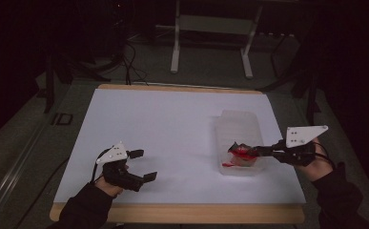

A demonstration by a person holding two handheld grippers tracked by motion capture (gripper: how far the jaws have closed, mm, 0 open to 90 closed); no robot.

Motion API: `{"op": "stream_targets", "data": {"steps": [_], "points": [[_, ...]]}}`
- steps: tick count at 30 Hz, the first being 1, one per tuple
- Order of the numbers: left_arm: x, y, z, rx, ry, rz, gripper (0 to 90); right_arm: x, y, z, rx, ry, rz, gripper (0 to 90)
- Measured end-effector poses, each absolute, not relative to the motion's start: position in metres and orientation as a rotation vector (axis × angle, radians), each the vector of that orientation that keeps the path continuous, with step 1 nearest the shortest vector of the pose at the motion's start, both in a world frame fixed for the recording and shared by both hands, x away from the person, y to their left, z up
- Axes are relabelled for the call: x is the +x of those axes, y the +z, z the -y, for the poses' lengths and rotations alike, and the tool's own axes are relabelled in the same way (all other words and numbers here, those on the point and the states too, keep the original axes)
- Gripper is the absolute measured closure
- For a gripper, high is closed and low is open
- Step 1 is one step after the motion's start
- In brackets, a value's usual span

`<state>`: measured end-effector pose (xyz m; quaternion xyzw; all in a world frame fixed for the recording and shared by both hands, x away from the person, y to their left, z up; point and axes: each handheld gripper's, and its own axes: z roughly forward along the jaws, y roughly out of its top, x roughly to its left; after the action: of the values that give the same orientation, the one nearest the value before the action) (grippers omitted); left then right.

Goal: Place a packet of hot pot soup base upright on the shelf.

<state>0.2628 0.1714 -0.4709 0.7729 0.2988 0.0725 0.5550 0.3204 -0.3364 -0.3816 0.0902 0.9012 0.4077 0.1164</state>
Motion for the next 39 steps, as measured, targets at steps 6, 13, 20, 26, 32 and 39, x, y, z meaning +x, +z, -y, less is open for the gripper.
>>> {"op": "stream_targets", "data": {"steps": [6, 13, 20, 26, 32, 39], "points": [[0.262, -0.474, -0.171, 1.828, 0.168, -0.708, 1.4, 0.324, -0.394, 0.334, 0.272, 1.18, -2.691, 90.0], [0.262, -0.476, -0.171, 1.829, 0.168, -0.709, 1.4, 0.326, -0.405, 0.332, 0.267, 1.142, -2.722, 90.0], [0.263, -0.476, -0.172, 1.824, 0.168, -0.713, 1.4, 0.328, -0.416, 0.336, 0.309, 1.146, -2.734, 89.4], [0.263, -0.476, -0.171, 1.823, 0.165, -0.711, 1.4, 0.328, -0.417, 0.34, 0.336, 1.153, -2.719, 82.7], [0.262, -0.476, -0.171, 1.824, 0.163, -0.708, 1.4, 0.328, -0.405, 0.341, 0.364, 1.182, -2.669, 70.7], [0.262, -0.475, -0.171, 1.824, 0.169, -0.704, 1.4, 0.325, -0.381, 0.338, 0.434, 1.213, -2.574, 57.3]]}}
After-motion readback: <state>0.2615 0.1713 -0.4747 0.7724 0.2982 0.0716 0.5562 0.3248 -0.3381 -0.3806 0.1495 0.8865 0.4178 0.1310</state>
